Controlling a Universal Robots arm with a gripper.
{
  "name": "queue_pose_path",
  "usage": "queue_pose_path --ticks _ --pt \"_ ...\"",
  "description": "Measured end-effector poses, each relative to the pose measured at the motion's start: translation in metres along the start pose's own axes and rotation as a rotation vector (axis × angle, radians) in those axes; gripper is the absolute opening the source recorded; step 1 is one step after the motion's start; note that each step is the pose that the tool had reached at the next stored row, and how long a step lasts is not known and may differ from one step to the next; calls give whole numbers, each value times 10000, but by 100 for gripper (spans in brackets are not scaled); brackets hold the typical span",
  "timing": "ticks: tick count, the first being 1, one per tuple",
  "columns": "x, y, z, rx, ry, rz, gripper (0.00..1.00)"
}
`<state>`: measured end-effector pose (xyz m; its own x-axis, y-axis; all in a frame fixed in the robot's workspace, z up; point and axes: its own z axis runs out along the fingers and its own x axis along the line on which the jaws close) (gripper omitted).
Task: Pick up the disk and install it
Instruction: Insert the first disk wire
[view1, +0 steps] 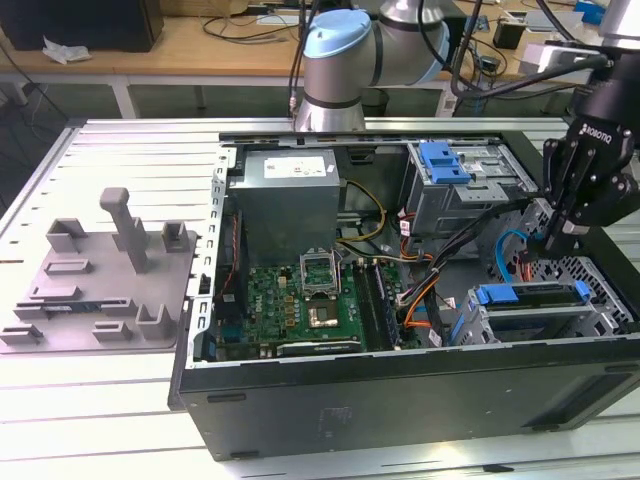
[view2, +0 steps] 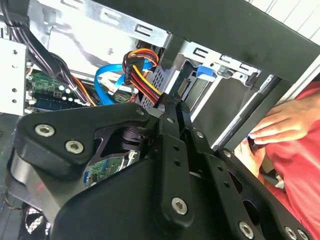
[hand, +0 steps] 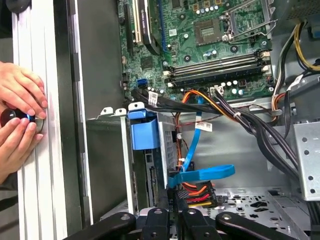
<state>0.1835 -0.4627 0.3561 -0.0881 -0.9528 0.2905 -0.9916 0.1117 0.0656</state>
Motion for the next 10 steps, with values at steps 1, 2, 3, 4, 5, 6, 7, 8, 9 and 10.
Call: queue_pose_path --ticks 1,2,3,4,5,6,7,8,9,10 --pt "22 4 7 10 -35 -22 16" --pt "49 7 15 25 -83 -54 16" --pt "72 8 22 41 -131 -86 16" --pt "84 9 26 50 -160 -103 16" --pt "96 9 30 61 -191 -121 16" --pt "110 8 34 81 -257 -154 16" --pt "123 7 37 103 -328 -193 16" --pt "131 6 40 118 -374 -218 16" --pt "138 5 42 130 -410 -238 16" --pt "164 4 50 167 -521 -302 16"
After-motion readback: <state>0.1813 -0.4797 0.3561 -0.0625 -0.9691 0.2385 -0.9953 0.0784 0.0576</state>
